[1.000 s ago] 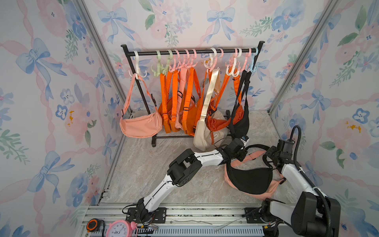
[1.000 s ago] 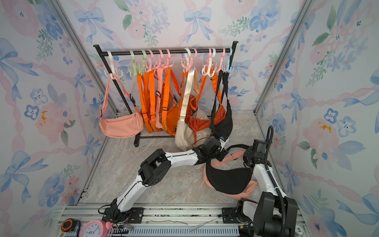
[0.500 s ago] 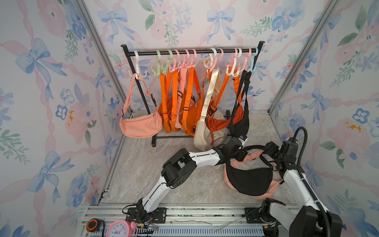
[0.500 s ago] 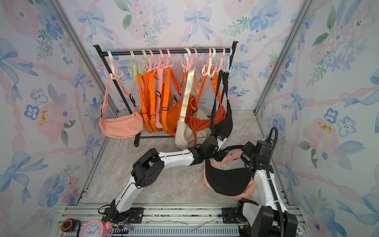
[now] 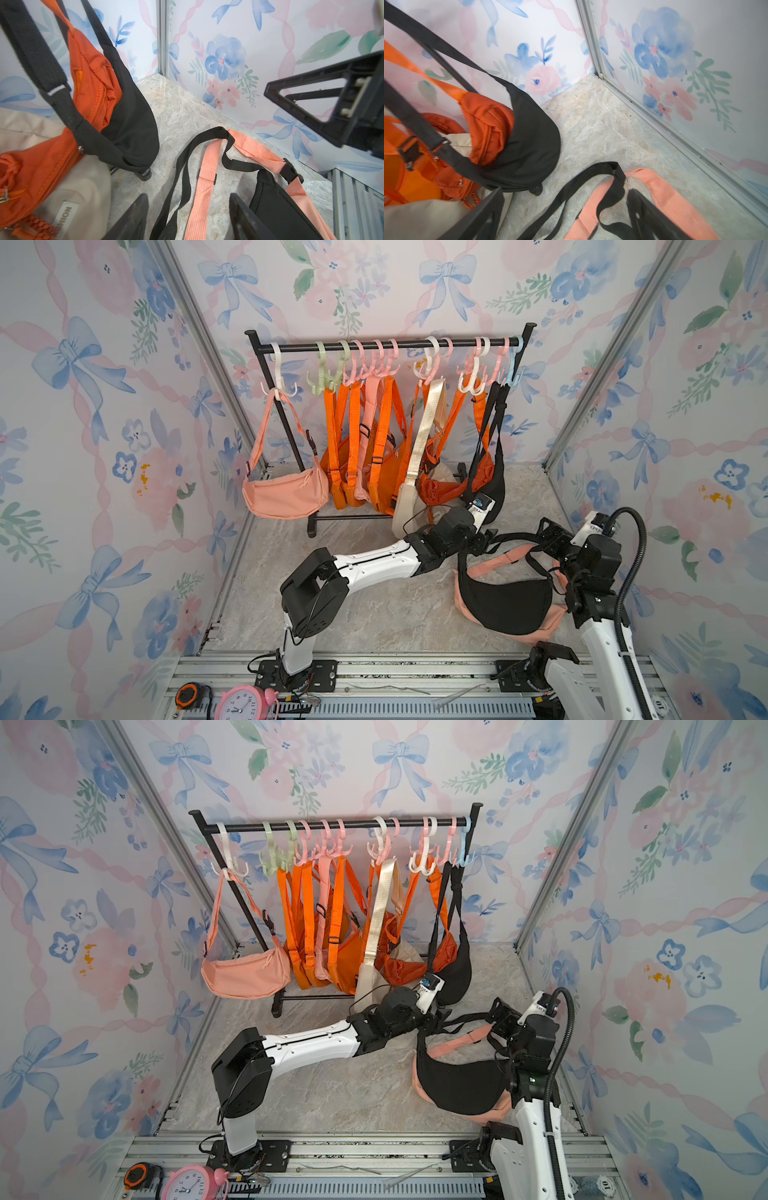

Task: Take the bag off the hook
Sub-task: Place the bag inside the bag, then pick up the bag from the hook.

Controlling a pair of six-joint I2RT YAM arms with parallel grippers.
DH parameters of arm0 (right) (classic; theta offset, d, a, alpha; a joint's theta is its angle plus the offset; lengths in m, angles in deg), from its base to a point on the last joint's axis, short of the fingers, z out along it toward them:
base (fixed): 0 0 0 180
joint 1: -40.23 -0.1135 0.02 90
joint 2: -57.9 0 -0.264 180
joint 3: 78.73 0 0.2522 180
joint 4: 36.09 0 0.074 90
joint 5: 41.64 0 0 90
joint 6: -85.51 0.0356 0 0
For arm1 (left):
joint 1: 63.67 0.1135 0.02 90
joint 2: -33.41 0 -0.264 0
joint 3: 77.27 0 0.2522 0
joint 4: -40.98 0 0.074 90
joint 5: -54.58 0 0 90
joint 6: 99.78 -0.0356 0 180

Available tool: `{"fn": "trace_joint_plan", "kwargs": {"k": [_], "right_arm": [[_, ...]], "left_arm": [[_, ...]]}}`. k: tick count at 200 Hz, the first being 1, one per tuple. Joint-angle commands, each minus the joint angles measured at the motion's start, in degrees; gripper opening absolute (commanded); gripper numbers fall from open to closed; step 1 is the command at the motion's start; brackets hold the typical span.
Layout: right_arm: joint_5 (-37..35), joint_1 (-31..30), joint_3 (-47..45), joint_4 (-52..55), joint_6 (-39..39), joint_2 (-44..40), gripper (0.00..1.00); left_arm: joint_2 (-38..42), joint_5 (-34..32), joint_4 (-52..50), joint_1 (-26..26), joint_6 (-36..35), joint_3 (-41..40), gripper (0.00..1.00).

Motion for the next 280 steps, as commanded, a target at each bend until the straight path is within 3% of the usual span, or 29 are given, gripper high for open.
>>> {"fn": "trace_joint_plan", "kwargs": {"k": [1,35,73,129,241,280], "right_arm": [[3.37,-1.37,-1.23,0.05,-1.24,-2.91,0.92],[5.86,-4.29,-1.35,-0.35,-1.42,-7.0,0.91],[6.18,-8.32,-1.52,-2.24,-0.63,-7.06,0.92],[8.55,-10.59,-1.61,-5.27,-1.32,-4.72,0.92],[10.79,-13.73,-0.62,-7.43,-2.58,-0.15,0.92],[11.11,-15.12,-0.56,-7.49,-2.5,0.1,0.92]], "left_arm": [[3.08,-1.18,-0.24,1.21,-2.12,-1.89,0.62],[3.72,4.79,-5.25,4.47,-2.36,1.95,0.54],[1.78,8.31,-9.26,7.96,-4.24,9.5,0.51],[-8.08,13.16,-16.38,12.26,-5.48,26.56,0.47],[-27.6,10.77,-22.36,15.27,-5.97,56.57,0.47],[-31.98,10.35,-22.5,15.72,-5.04,62.57,0.45]]}}
